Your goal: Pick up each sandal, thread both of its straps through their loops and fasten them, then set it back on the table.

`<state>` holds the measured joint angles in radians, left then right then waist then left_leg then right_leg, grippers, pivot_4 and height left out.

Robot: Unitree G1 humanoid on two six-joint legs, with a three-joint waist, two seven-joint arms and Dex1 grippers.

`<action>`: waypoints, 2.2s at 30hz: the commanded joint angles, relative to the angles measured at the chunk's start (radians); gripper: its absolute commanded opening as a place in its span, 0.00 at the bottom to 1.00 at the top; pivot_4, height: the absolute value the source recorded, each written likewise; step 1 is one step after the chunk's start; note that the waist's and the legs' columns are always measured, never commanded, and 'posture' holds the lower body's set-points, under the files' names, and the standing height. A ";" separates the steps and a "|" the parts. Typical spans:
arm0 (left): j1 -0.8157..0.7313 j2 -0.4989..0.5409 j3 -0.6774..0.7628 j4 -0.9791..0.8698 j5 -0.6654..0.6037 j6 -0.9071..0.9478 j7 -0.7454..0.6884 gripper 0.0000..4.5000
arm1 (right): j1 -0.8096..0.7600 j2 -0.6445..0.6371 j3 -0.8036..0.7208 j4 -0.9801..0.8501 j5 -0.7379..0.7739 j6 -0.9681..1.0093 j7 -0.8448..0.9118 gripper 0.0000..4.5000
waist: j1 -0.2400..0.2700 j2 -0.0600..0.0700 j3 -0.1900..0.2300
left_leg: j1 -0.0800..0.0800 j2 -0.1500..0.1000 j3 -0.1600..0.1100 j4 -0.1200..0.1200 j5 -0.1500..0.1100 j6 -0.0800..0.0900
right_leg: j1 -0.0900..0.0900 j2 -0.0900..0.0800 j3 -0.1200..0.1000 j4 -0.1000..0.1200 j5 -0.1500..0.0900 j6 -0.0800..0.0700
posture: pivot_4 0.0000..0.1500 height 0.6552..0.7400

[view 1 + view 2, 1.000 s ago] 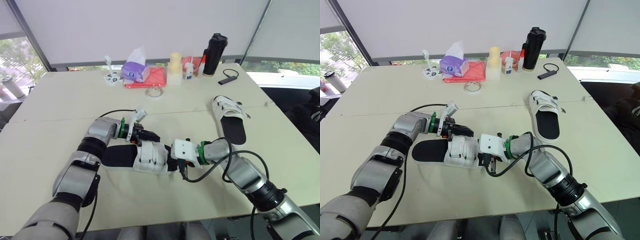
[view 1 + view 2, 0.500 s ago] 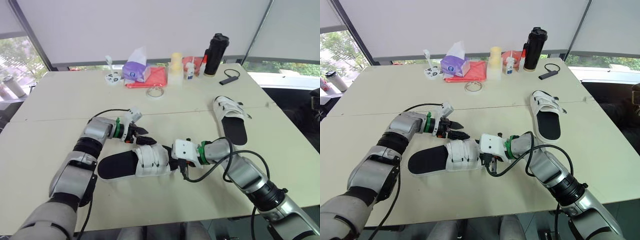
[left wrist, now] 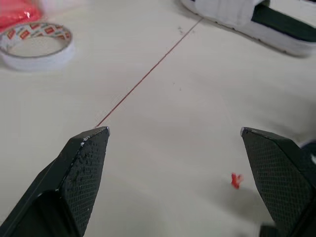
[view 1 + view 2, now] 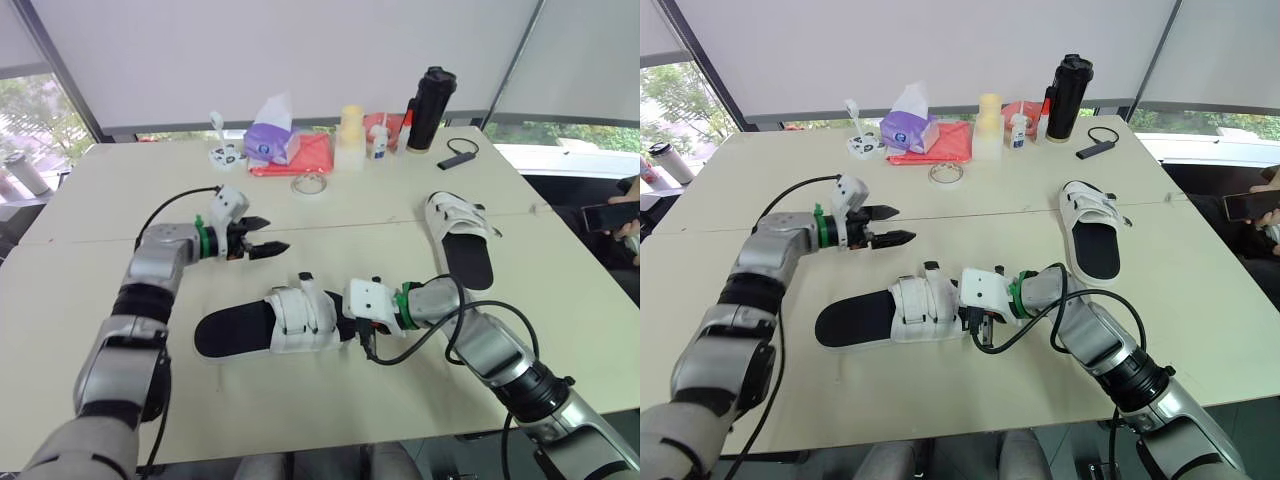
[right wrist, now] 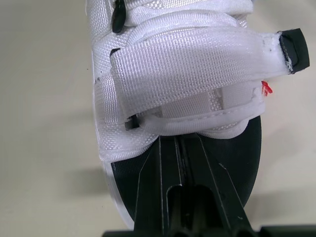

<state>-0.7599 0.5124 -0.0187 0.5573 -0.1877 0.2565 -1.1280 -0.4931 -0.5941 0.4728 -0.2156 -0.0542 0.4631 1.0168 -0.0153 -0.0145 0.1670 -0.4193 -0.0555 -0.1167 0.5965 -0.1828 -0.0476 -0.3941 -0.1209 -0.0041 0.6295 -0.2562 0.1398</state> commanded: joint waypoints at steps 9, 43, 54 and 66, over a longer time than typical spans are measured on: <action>0.304 0.081 0.036 -0.336 0.008 -0.434 0.004 0.98 | 0.009 -0.017 0.038 0.069 -0.033 -0.013 0.026 0.00 | 0.003 0.000 0.000 | 0.000 0.000 0.000 0.000 0.000 0.000 | 0.000 0.000 0.001 0.000 -0.001 -0.006 | 1.00 1.00; 0.260 0.170 -0.152 -0.135 0.074 -1.265 -0.025 0.98 | 0.052 -0.340 -0.377 -0.421 0.430 0.359 0.143 0.00 | 0.026 0.004 0.004 | -0.008 0.001 0.002 0.000 0.000 0.000 | -0.009 -0.001 0.001 0.000 -0.001 -0.005 | 1.00 1.00; 0.139 0.017 -0.247 -0.001 0.214 -1.367 0.087 0.93 | 0.088 -0.373 -0.409 -0.466 0.475 0.377 0.062 0.00 | 0.028 0.002 0.005 | -0.008 0.000 0.002 0.001 0.000 0.000 | -0.008 -0.001 0.001 -0.001 0.001 -0.002 | 1.00 1.00; 0.106 -0.003 -0.281 0.096 0.360 -1.432 0.239 0.00 | 0.118 -0.383 -0.398 -0.471 0.469 0.360 -0.003 0.00 | 0.028 0.002 0.005 | -0.008 0.000 0.002 0.001 0.000 0.000 | -0.008 -0.001 0.001 0.000 0.001 -0.001 | 1.00 1.00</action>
<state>-0.6390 0.5053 -0.3196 0.6594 0.1544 -1.1850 -0.9325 -0.3698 -0.9638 0.0937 -0.6494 0.4079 0.8341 1.0228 0.0132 -0.0126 0.1720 -0.4269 -0.0553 -0.1148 0.5976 -0.1826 -0.0475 -0.4013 -0.1216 -0.0036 0.6293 -0.2552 0.1385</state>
